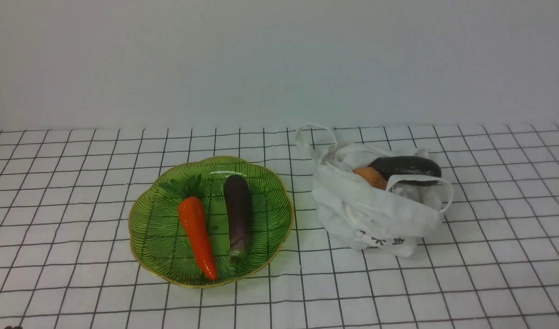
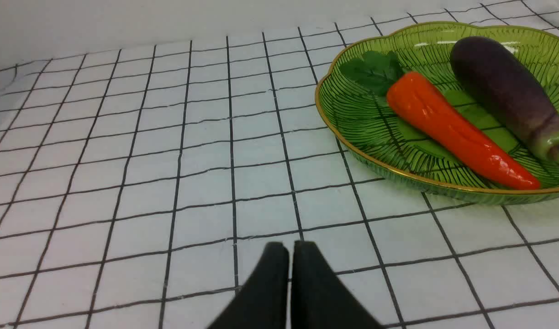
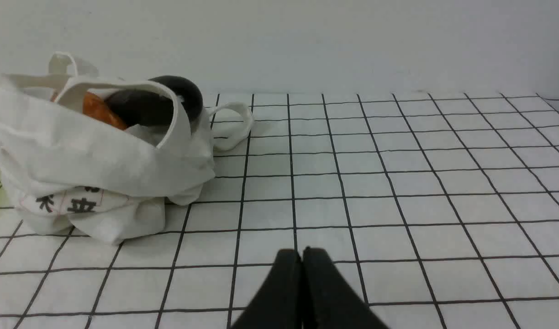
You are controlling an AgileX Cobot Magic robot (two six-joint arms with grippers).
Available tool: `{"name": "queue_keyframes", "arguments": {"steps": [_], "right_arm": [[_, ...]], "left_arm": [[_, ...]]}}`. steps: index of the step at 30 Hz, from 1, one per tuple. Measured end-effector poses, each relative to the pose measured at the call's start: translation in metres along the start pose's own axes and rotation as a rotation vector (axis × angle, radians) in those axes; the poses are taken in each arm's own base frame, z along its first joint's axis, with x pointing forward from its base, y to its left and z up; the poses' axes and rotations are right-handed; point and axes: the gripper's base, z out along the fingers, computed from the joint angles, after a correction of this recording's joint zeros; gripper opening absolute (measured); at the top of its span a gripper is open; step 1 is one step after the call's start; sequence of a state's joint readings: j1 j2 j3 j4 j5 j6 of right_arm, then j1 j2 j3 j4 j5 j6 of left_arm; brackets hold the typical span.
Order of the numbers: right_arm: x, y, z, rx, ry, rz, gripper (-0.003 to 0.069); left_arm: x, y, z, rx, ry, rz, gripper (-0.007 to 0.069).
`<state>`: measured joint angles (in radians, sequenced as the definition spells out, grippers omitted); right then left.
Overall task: Take vegetables from bag on white checkered tablecloth place on plate.
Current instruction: 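Reach into the white cloth bag and grasp a vegetable inside with the right gripper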
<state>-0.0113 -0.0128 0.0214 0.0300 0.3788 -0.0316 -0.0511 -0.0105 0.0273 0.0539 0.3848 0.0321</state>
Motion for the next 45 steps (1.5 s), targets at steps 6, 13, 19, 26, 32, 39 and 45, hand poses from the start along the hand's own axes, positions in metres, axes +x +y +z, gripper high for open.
{"name": "queue_keyframes", "arguments": {"steps": [6,13,19,26,32,39,45], "right_arm": [[0.000,0.000,0.000,0.000,0.000,0.000,-0.0014],[0.000,0.000,0.000,0.000,0.000,-0.003,-0.0014],[0.000,0.000,0.000,0.000,0.000,-0.003,-0.0014],[0.000,0.000,0.000,0.000,0.000,-0.003,-0.0014],[-0.007,0.002,0.000,-0.035,-0.095,0.205,-0.0014],[-0.024,-0.001,-0.003,-0.103,-0.272,0.796,-0.0014],[-0.026,-0.003,-0.004,-0.088,-0.305,0.779,-0.0014]], "left_arm": [[0.000,0.000,0.000,0.000,0.000,0.000,-0.0008],[0.000,0.000,0.000,0.000,0.000,0.000,-0.0008],[0.000,0.000,0.000,0.000,0.000,0.000,-0.0008],[0.000,0.000,0.000,0.000,0.000,0.000,-0.0008],[0.000,0.000,0.000,0.000,0.000,0.000,-0.0008],[0.000,0.000,0.000,0.000,0.000,0.000,-0.0008],[0.000,0.000,0.000,0.000,0.000,0.000,-0.0008]]}}
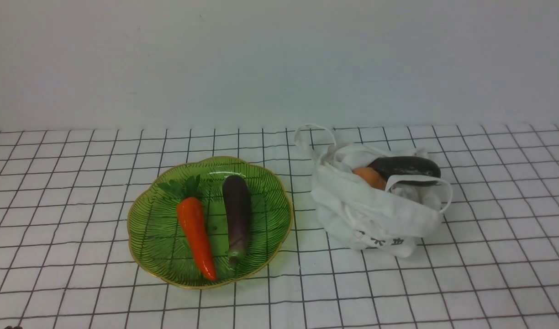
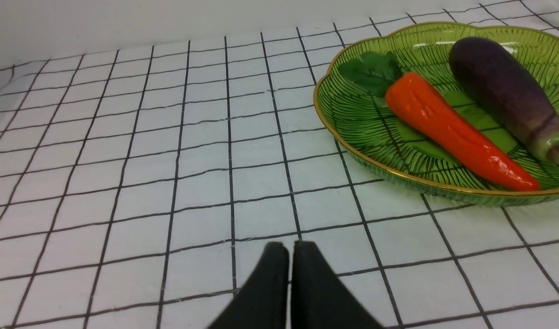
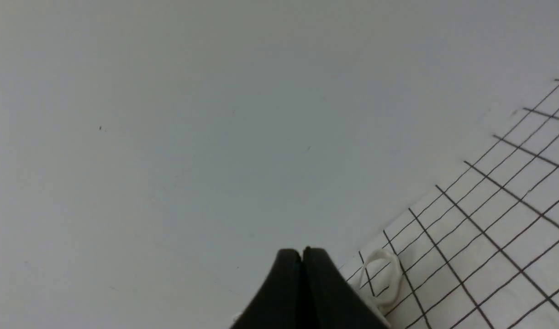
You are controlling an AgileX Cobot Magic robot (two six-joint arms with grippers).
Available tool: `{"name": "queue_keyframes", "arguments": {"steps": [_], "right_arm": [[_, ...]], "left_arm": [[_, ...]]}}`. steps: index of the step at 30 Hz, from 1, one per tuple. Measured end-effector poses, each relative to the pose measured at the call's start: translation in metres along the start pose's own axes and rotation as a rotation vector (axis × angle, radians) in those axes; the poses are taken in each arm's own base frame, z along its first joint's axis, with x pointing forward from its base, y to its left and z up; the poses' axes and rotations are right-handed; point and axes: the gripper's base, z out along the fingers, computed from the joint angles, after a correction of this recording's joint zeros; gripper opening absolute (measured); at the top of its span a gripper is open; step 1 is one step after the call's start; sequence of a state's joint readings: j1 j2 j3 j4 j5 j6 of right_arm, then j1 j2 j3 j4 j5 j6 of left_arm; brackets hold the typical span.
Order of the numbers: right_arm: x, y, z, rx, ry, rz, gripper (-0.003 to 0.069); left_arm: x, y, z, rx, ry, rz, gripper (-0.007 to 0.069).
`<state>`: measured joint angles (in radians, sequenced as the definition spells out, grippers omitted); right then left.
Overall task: Take vegetables from bag on white checkered tablecloth place on plate.
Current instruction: 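Reach into the white cloth bag and grasp a vegetable inside with the right gripper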
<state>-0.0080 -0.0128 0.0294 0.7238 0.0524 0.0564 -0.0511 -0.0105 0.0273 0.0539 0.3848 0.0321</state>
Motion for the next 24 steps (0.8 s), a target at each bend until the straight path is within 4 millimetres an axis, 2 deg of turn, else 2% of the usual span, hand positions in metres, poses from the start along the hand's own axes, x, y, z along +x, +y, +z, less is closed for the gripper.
{"name": "queue_keyframes", "arguments": {"steps": [5,7,11,12,14,15,16,18,20,22,23,24], "right_arm": [[-0.006,0.004,0.000,-0.014,-0.032,0.042,-0.0014],[-0.021,0.022,-0.002,-0.067,-0.034,0.002,-0.0014],[-0.057,0.070,0.000,-0.140,0.032,-0.234,-0.0014],[-0.067,0.085,0.008,-0.144,0.092,-0.296,-0.0014],[-0.071,0.097,0.021,-0.134,0.219,-0.365,-0.0014],[-0.078,0.111,0.037,-0.131,0.338,-0.441,-0.0014],[-0.080,0.116,0.049,-0.121,0.437,-0.497,-0.0014],[-0.078,0.120,0.079,-0.096,0.656,-0.610,-0.0014],[-0.080,0.124,0.091,-0.093,0.715,-0.648,-0.0014],[-0.079,0.125,0.128,-0.071,0.889,-0.718,-0.0014],[-0.079,0.125,0.134,-0.068,0.903,-0.719,-0.0014],[-0.076,0.123,0.158,-0.055,0.973,-0.722,-0.0014]], "left_arm": [[0.000,0.000,0.000,0.000,0.000,0.000,-0.0008],[0.000,0.000,0.000,0.000,0.000,0.000,-0.0008],[0.000,0.000,0.000,0.000,0.000,0.000,-0.0008],[0.000,0.000,0.000,0.000,0.000,0.000,-0.0008],[0.000,0.000,0.000,0.000,0.000,0.000,-0.0008],[0.000,0.000,0.000,0.000,0.000,0.000,-0.0008],[0.000,0.000,0.000,0.000,0.000,0.000,-0.0008],[0.000,0.000,0.000,0.000,0.000,0.000,-0.0008],[0.000,0.000,0.000,0.000,0.000,0.000,-0.0008],[0.000,0.000,0.000,0.000,0.000,0.000,-0.0008],[0.000,0.000,0.000,0.000,0.000,0.000,-0.0008],[0.000,0.000,0.000,0.000,0.000,0.000,-0.0008]]}}
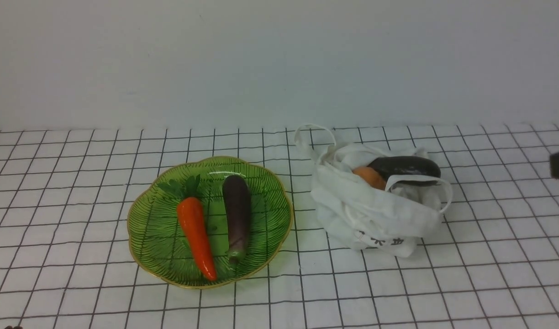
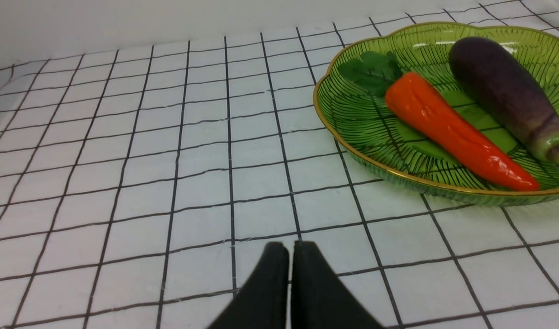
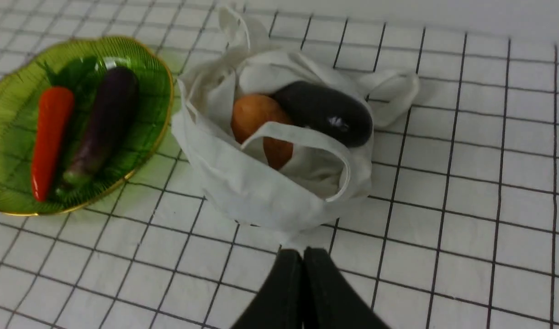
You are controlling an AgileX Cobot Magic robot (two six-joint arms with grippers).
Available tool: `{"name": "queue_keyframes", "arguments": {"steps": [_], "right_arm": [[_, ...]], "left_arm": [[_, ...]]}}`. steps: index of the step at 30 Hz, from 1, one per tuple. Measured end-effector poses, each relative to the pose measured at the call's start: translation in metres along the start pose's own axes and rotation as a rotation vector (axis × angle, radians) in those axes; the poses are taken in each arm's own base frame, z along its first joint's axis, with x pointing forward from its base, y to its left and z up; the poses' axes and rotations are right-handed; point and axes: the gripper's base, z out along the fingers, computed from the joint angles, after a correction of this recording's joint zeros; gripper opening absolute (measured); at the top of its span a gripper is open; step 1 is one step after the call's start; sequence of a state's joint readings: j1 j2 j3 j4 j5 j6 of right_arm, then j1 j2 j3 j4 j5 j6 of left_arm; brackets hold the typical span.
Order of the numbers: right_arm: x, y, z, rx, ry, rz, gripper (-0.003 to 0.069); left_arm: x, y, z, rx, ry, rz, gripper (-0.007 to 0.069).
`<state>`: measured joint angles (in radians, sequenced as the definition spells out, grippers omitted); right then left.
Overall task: Take vegetables from bag on white checkered tablecloth place on plate.
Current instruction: 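Reach into the white cloth bag and grasp a vegetable inside with the right gripper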
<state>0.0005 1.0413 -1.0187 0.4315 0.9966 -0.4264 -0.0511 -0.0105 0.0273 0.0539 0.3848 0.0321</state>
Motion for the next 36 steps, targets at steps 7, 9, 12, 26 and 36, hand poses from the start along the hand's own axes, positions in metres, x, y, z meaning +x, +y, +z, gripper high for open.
{"name": "queue_keyframes", "arguments": {"steps": [7,9,12,26,36], "right_arm": [[-0.065,-0.030,0.080,-0.094,0.130,0.027,-0.0004],[-0.071,-0.035,0.103,-0.121,0.180,0.016,0.0010],[-0.083,-0.042,0.142,-0.163,0.259,0.000,0.0076],[-0.079,-0.035,0.244,-0.106,0.466,-0.153,0.0489],[-0.062,-0.034,0.264,-0.120,0.568,-0.146,0.0538]], "left_arm": [[0.000,0.000,0.000,0.000,0.000,0.000,-0.0008],[0.000,0.000,0.000,0.000,0.000,0.000,-0.0008],[0.000,0.000,0.000,0.000,0.000,0.000,-0.0008],[0.000,0.000,0.000,0.000,0.000,0.000,-0.0008],[0.000,0.000,0.000,0.000,0.000,0.000,-0.0008]]}}
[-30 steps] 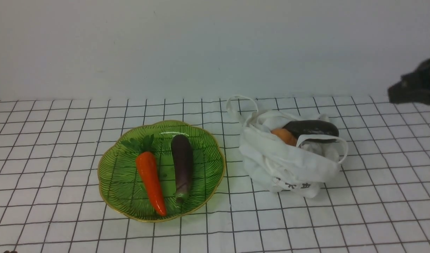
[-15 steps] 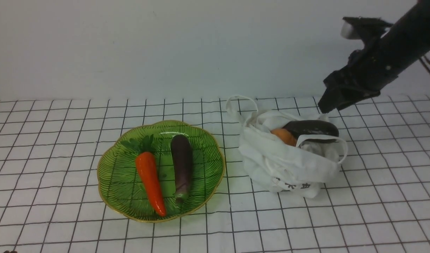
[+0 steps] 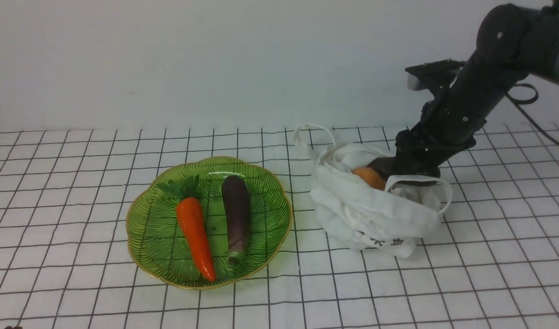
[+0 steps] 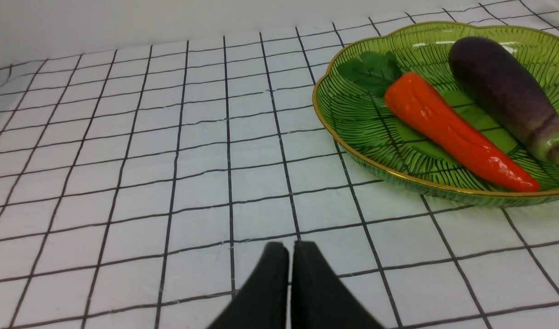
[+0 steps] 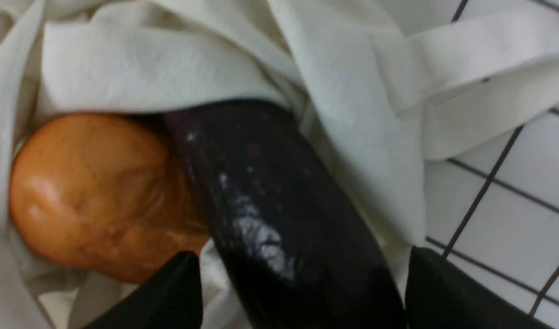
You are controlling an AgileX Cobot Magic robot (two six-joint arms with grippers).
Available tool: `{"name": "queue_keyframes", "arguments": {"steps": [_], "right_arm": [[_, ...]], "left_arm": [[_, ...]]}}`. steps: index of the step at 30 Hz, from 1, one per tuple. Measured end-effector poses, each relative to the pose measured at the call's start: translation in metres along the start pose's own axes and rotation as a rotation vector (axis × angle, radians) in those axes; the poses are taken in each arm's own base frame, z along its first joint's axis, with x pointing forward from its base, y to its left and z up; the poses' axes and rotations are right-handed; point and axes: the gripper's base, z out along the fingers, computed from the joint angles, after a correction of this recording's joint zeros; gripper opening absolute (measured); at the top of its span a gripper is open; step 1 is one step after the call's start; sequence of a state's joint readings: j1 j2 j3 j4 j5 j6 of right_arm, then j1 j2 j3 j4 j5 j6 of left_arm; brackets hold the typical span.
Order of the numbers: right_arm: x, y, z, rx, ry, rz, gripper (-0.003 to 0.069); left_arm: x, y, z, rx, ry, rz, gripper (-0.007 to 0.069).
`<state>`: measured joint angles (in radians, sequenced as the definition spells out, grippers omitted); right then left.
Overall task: Take vegetables from bag on white checkered tablecloth place on plate.
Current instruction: 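Reach into the white cloth bag and grasp a vegetable inside with the right gripper, then take the eggplant out of the bag and place it on the plate with the right gripper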
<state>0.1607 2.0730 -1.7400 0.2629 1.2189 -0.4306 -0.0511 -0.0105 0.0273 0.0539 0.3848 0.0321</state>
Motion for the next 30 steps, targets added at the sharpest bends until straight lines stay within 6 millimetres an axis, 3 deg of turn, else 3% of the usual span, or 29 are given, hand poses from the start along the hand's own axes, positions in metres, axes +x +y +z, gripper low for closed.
{"name": "queue_keyframes", "arguments": {"steps": [5,6,7,15,19,20,21,26,30], "right_arm": [[0.001,0.000,0.000,0.001,0.007,0.002,0.0477],[0.001,0.000,0.000,0.003,0.009,0.018,0.0407],[0.001,0.000,0.000,0.003,0.010,0.033,0.0395],[0.001,-0.001,-0.003,0.014,0.011,0.073,0.0398],[0.002,0.005,-0.024,0.026,-0.025,0.105,0.0398],[0.002,0.008,-0.040,0.034,-0.059,0.120,0.0398],[0.002,0.009,-0.042,0.035,-0.063,0.122,0.0398],[0.007,0.022,-0.091,0.059,-0.168,0.139,0.0396],[0.011,0.027,-0.109,0.067,-0.210,0.147,0.0394]], "left_arm": [[0.000,0.000,0.000,0.000,0.000,0.000,-0.0008],[0.000,0.000,0.000,0.000,0.000,0.000,-0.0008],[0.000,0.000,0.000,0.000,0.000,0.000,-0.0008],[0.000,0.000,0.000,0.000,0.000,0.000,-0.0008],[0.000,0.000,0.000,0.000,0.000,0.000,-0.0008],[0.000,0.000,0.000,0.000,0.000,0.000,-0.0008],[0.000,0.000,0.000,0.000,0.000,0.000,-0.0008],[0.000,0.000,0.000,0.000,0.000,0.000,-0.0008],[0.000,0.000,0.000,0.000,0.000,0.000,-0.0008]]}}
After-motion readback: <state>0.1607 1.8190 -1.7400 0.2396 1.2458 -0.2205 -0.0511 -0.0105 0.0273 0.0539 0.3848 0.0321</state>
